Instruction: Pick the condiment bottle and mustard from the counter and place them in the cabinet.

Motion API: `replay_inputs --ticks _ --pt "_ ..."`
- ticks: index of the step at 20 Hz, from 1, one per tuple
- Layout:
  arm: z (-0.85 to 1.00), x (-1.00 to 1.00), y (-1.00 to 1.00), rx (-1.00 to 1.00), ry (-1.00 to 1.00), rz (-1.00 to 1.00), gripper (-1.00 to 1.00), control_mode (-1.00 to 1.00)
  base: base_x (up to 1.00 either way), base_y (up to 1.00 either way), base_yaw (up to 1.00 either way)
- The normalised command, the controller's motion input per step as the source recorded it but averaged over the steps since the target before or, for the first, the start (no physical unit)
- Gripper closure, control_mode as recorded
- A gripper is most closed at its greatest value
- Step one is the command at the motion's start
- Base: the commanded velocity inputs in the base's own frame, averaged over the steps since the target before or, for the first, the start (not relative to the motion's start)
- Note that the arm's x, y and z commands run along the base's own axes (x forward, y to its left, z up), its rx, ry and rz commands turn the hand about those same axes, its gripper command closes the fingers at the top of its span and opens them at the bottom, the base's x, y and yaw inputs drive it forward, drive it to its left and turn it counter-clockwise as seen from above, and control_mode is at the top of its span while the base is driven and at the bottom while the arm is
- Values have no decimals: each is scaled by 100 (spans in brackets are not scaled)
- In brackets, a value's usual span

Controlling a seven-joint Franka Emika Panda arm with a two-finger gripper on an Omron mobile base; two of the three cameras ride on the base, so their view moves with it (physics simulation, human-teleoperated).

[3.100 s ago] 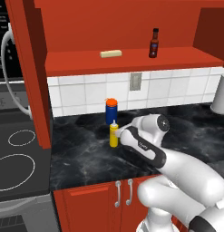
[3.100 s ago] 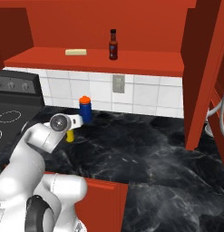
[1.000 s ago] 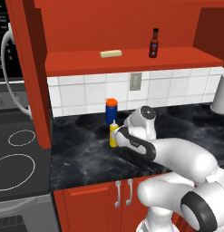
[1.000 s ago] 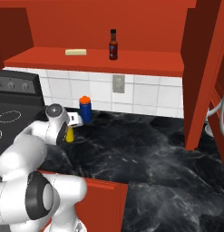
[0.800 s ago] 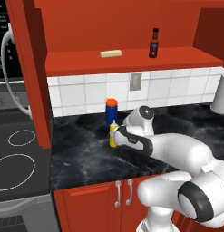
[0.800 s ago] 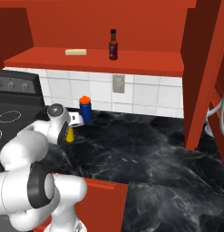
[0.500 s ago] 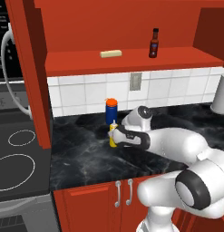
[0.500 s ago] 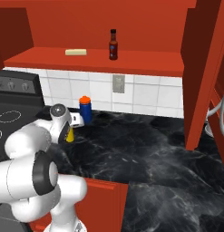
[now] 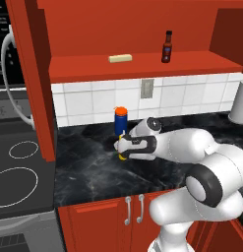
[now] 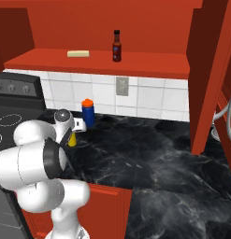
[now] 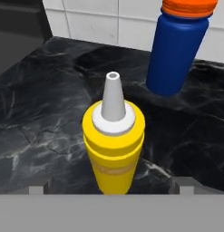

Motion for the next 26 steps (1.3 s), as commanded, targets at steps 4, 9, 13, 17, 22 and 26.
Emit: replay_inputs --ticks 4,9,13,17,22,26 --pt "-19 26 9 0 0 -1 -100 -100 0 0 0" --pt "-22 29 11 0 0 -1 -100 -100 0 0 0" --pt "-19 26 10 -1 0 0 -100 -100 0 0 0" --pt "-20 21 12 -4 0 0 -100 -100 0 0 0" --pt "-9 6 9 -2 0 -1 100 -100 0 0 0" --pt "22 -10 0 0 -5 -3 100 -100 0 0 0"
